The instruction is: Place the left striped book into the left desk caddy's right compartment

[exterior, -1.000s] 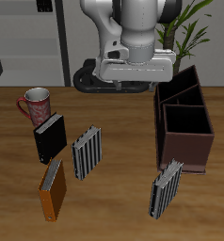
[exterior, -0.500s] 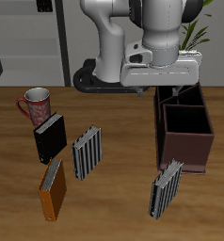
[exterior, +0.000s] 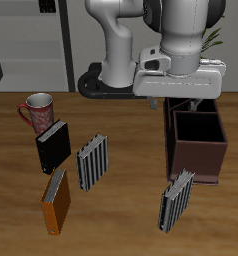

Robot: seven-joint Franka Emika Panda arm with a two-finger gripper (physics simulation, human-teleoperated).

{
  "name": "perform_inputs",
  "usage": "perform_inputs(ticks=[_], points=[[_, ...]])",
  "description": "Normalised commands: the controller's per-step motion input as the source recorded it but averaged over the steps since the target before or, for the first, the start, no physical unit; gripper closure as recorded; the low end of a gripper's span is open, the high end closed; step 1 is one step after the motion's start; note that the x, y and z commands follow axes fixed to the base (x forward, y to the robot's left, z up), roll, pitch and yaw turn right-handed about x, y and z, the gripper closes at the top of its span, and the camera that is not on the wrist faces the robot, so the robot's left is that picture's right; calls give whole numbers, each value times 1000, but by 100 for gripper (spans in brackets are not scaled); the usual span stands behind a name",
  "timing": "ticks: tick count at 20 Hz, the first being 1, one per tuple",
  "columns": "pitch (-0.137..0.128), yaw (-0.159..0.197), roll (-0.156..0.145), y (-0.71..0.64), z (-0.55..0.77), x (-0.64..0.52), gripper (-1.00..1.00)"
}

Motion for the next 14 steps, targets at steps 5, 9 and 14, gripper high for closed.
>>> perform_inputs(ticks=[5, 9, 14], points=[[9, -11, -18, -51, -142, 350, -100], [8, -17, -2, 39, -222, 363, -100], [-30, -23, 18, 138, -199, 256, -100]])
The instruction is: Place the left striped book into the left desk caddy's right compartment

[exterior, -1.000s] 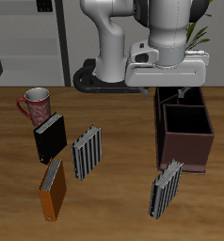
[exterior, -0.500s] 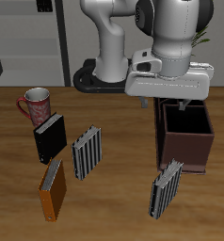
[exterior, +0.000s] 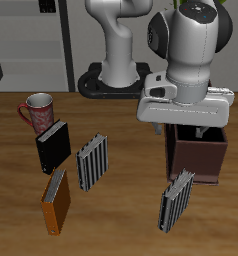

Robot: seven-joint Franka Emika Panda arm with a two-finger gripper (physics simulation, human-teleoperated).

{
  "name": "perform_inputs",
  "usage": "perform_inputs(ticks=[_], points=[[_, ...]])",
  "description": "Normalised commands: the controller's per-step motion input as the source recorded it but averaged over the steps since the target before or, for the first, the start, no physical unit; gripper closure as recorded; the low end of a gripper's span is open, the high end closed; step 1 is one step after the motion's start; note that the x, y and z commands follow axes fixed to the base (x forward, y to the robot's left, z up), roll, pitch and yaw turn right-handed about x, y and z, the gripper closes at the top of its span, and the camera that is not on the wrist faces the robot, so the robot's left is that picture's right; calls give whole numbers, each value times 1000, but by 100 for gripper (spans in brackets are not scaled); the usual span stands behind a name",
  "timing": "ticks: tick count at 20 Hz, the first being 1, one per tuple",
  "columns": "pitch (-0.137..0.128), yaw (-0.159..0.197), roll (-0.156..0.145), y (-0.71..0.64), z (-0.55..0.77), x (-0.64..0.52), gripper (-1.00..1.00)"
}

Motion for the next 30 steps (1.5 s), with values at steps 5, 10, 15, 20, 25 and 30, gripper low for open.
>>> perform_inputs(ticks=[5, 10, 15, 20, 25, 30], points=[[8, -3, 25, 102, -230, 163, -100], [8, -9, -4, 13, -240, 129, -100], [13, -18, -6, -112, -390, 102, -100], [12, -3, -2, -75, -437, 81, -100], [36, -14, 3, -35, -400, 64, -100], [50, -3, 10, 22, -407, 74, -100]])
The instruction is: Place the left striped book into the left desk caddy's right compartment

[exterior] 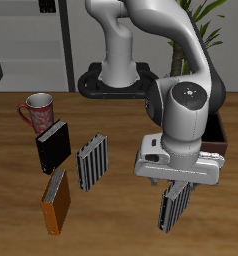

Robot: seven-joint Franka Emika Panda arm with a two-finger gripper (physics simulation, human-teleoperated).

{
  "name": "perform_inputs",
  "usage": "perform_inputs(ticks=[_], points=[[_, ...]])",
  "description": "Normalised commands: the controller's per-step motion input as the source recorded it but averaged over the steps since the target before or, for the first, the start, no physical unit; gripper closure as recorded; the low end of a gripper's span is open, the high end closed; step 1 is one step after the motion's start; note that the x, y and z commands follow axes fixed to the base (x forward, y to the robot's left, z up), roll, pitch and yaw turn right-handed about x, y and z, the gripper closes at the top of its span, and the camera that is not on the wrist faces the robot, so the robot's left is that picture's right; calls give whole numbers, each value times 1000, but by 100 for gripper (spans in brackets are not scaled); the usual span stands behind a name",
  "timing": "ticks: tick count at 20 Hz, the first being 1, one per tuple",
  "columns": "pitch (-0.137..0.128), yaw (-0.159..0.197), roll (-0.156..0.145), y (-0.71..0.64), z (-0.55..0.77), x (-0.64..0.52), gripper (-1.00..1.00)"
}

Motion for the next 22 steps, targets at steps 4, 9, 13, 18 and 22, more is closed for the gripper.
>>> perform_inputs(ticks=[4, 9, 13, 18, 22], points=[[33, 1, 25, 16, -264, 25, 100], [7, -15, -17, -114, -84, 3, 100], [-35, -10, -35, -167, 116, -107, 100], [-49, -20, -33, -121, 261, -152, 100], [-40, -4, -26, -140, 258, -166, 100]])
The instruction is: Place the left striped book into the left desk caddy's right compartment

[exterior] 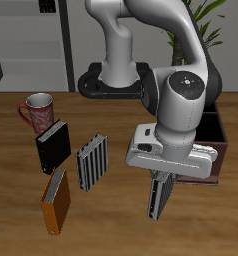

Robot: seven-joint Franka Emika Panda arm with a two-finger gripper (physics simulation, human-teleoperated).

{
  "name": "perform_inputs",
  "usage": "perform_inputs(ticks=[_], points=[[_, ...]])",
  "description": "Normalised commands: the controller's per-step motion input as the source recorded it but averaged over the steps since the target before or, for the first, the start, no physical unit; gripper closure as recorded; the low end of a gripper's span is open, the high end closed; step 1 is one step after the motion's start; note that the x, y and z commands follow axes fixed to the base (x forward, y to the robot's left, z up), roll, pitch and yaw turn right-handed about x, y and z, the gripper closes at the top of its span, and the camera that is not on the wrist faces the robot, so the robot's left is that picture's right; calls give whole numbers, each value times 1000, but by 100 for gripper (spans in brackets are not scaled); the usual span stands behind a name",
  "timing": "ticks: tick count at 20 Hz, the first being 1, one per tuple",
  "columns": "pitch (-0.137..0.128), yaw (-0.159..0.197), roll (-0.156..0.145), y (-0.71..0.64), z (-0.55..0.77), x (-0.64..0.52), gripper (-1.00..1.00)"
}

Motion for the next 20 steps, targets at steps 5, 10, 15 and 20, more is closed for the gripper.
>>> perform_inputs(ticks=[5, 10, 15, 20], points=[[-68, -7, -66, -210, 526, -388, 100], [-60, 28, -11, -82, 492, -409, 100], [-34, 12, 1, -65, 288, -259, 100], [-84, 7, -10, -78, 650, -620, 100]])
